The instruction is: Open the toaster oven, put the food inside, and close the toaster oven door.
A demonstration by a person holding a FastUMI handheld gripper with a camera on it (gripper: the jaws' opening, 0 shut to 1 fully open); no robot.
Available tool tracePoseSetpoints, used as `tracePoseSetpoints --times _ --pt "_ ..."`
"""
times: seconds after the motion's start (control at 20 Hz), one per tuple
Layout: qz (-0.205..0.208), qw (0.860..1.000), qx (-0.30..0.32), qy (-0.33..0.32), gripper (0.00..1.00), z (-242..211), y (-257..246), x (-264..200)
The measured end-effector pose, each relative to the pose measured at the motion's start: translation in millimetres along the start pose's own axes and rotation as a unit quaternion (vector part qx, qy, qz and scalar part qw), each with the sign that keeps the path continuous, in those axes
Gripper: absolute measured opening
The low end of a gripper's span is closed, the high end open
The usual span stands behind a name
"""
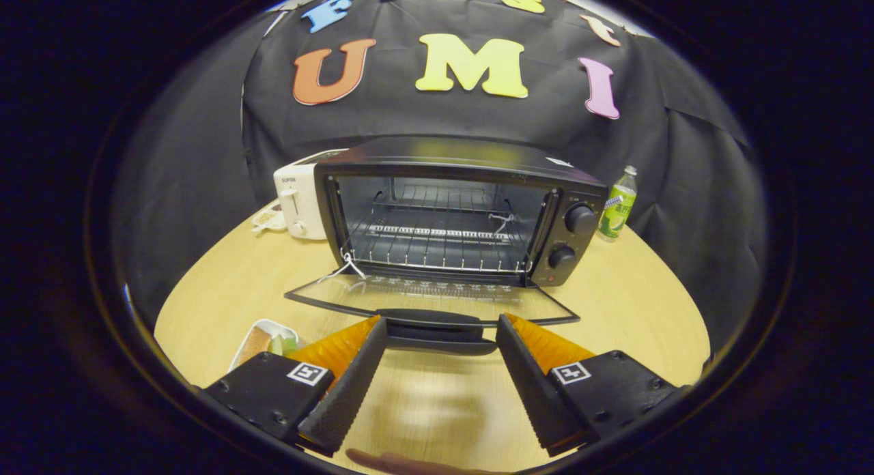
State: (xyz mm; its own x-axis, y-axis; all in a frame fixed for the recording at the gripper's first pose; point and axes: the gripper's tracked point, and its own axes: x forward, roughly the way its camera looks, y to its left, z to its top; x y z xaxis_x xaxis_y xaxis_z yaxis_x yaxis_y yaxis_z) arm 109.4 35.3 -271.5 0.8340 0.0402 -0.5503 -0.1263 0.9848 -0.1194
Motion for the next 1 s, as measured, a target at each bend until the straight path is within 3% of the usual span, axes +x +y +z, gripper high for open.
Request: tracePoseSetpoints --times 0.5,0.85,1.0 --pt "0.018 0.997 0.039 0.071 1.0 -35.7 0.8 4.8" --pt "0.036 0.996 0.046 0.067 1.0 -28.9 1.3 -2.0" --pt "0.071 0.994 0.065 0.06 1.0 -16.3 9.7 -21.6"
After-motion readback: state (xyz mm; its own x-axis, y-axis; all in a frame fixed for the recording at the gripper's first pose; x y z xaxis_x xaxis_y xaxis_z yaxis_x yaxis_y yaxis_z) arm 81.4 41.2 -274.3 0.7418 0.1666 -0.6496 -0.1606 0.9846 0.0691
